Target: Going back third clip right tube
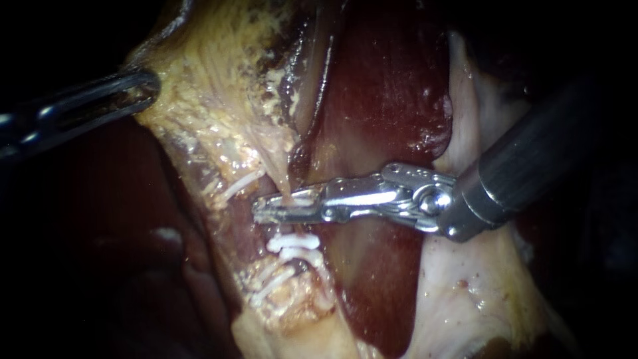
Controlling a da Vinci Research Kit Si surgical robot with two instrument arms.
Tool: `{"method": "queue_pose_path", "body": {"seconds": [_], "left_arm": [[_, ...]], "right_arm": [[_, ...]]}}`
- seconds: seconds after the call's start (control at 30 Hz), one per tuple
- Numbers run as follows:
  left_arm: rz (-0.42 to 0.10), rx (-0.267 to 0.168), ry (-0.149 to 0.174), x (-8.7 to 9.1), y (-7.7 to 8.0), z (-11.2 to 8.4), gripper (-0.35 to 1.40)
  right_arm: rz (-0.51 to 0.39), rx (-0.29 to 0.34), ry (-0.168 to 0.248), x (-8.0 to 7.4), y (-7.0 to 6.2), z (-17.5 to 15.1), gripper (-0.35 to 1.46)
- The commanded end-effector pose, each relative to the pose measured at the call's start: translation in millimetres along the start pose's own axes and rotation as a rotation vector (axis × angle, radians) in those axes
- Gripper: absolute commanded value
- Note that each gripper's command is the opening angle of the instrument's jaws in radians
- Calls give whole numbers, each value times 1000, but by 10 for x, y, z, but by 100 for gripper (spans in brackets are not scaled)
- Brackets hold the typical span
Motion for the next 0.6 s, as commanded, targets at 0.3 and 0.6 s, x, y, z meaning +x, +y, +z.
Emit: {"method": "queue_pose_path", "body": {"seconds": [0.3,0.6], "left_arm": [[0,0,0,1,0,0,-35],[0,-1,-1,1,-1,-1,-35]], "right_arm": [[-47,2,1,1,0,-1,52],[-206,5,15,0,-7,-20,60]]}}
